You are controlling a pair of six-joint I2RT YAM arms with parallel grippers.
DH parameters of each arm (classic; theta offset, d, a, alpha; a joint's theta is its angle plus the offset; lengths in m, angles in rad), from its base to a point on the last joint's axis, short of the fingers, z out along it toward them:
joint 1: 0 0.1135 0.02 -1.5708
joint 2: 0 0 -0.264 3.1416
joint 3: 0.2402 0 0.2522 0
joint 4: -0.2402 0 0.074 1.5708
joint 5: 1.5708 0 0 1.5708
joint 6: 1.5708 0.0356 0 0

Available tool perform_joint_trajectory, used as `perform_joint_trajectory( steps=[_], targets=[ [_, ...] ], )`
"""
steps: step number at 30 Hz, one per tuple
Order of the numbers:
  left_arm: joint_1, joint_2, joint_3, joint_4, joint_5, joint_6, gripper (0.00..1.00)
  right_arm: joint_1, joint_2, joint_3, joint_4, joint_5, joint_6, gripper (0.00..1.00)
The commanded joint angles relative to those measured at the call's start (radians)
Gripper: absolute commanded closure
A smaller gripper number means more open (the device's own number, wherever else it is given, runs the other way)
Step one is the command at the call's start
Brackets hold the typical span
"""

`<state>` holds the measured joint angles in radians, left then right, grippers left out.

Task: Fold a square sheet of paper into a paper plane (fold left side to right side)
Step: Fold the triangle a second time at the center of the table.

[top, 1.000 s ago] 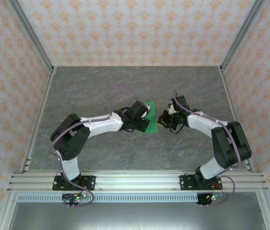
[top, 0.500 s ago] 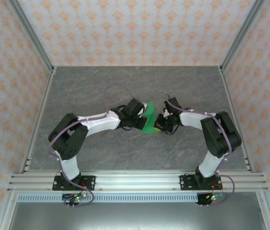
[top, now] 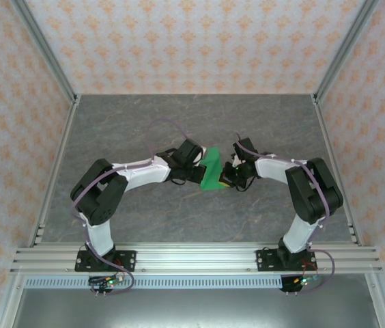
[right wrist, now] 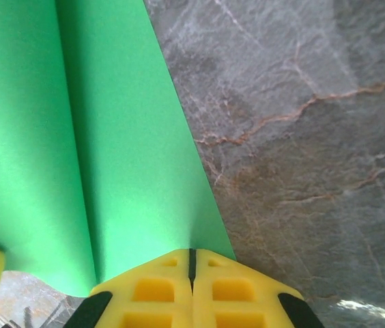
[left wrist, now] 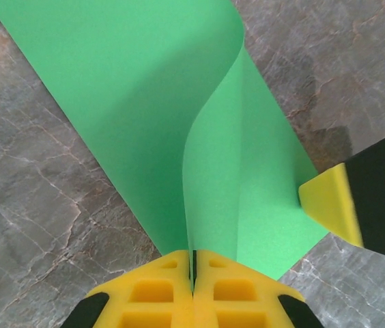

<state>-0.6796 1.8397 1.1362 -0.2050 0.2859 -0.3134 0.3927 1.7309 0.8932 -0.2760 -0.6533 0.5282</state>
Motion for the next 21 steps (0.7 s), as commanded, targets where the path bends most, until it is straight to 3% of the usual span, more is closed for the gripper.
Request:
perform_joint_trajectory(
  steps=[1,21],
  targets=[
    [0.008,0.028,-0.001,0.018,0.014,0.018,0.96,0.005,0.024,0.010,-0.081,0.048,-0.024,0.95],
    [0.028,0.063,0.017,0.047,0.009,0.018,0.96,0.005,0.023,0.000,-0.094,0.050,-0.035,0.95]
  ],
)
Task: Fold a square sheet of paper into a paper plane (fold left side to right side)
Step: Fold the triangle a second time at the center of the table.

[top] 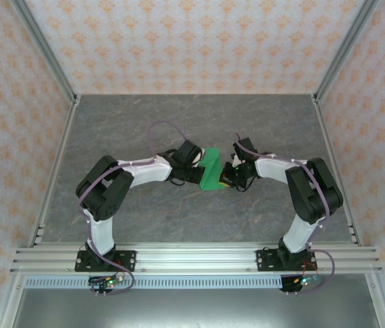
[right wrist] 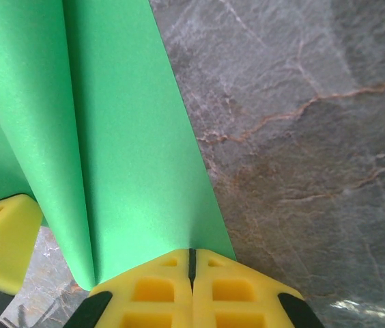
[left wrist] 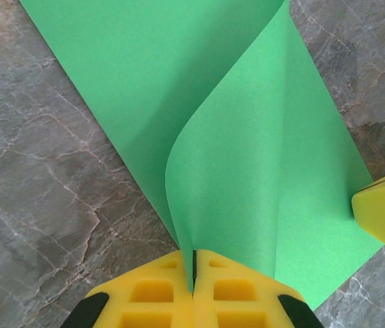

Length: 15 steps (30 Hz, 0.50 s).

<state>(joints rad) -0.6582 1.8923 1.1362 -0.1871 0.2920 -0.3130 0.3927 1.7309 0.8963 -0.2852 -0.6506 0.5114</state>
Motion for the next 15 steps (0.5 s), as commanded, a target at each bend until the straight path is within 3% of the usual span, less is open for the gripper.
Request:
perform_joint_trajectory(
  steps=[1,15],
  targets=[
    [0.006,0.011,0.021,0.028,0.006,0.020,0.96,0.005,0.024,-0.003,-0.087,0.048,-0.020,0.95],
    [0.006,0.049,0.041,0.028,0.015,0.023,0.96,0.005,0.030,-0.004,-0.094,0.049,-0.025,0.95]
  ],
)
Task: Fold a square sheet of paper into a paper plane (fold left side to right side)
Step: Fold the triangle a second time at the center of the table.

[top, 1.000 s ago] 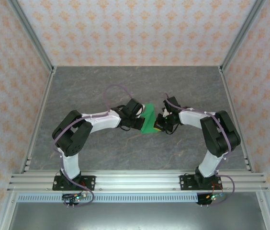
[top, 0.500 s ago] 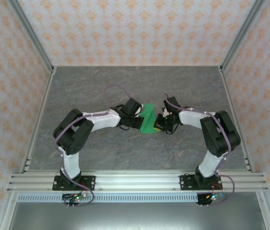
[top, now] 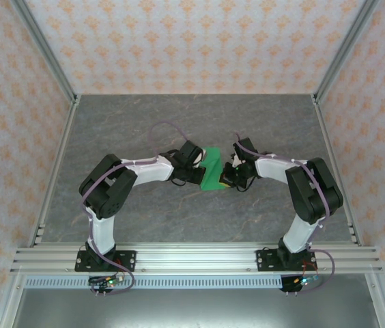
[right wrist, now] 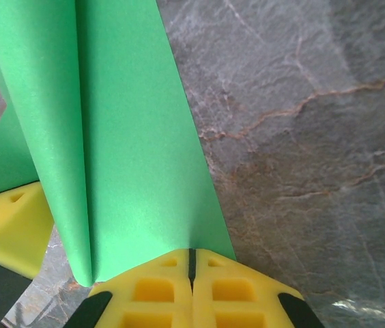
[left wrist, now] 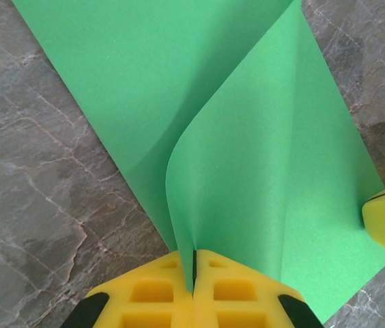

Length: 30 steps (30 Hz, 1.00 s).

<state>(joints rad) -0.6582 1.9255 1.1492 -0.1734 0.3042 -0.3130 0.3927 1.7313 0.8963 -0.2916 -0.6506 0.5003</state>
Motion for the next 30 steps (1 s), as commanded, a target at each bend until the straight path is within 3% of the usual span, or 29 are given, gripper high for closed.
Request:
perform_joint_trajectory(
  steps=[1,30],
  targets=[
    [0.006,0.013,0.029,0.015,0.003,0.024,0.96,0.005,0.030,-0.003,-0.089,0.049,-0.014,0.95],
    [0.006,-0.069,0.004,0.040,-0.005,0.057,0.96,0.005,0.042,0.012,-0.112,0.054,-0.022,0.95]
  ],
)
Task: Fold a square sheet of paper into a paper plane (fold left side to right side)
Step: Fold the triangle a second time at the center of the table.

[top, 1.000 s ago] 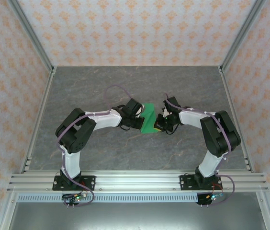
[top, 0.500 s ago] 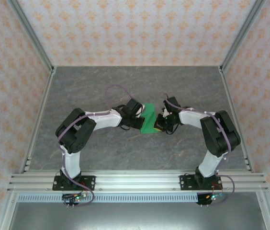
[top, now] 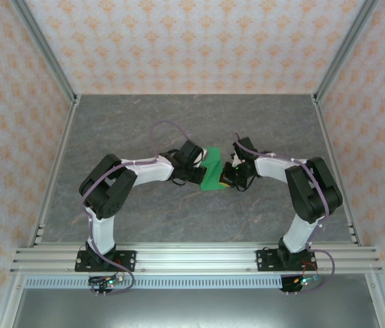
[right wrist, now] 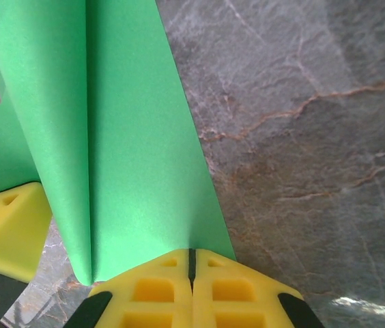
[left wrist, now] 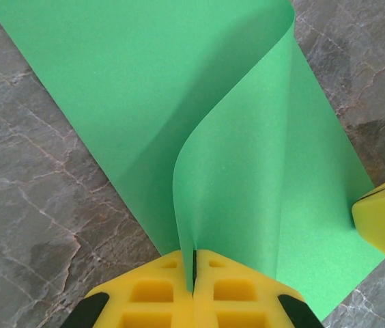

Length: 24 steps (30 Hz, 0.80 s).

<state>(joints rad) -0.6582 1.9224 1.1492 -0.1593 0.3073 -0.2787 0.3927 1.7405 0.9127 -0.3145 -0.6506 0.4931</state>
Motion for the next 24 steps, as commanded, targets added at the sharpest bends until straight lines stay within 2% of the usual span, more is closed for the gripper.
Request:
perform_joint_trajectory(
  steps=[1,24],
  targets=[
    [0.006,-0.066,0.004,0.027,-0.008,0.021,0.96,0.005,0.033,-0.005,-0.091,0.054,-0.015,0.95],
    [0.007,-0.020,0.021,0.031,0.020,0.020,0.95,0.005,0.038,-0.006,-0.095,0.052,-0.019,0.94]
  ],
)
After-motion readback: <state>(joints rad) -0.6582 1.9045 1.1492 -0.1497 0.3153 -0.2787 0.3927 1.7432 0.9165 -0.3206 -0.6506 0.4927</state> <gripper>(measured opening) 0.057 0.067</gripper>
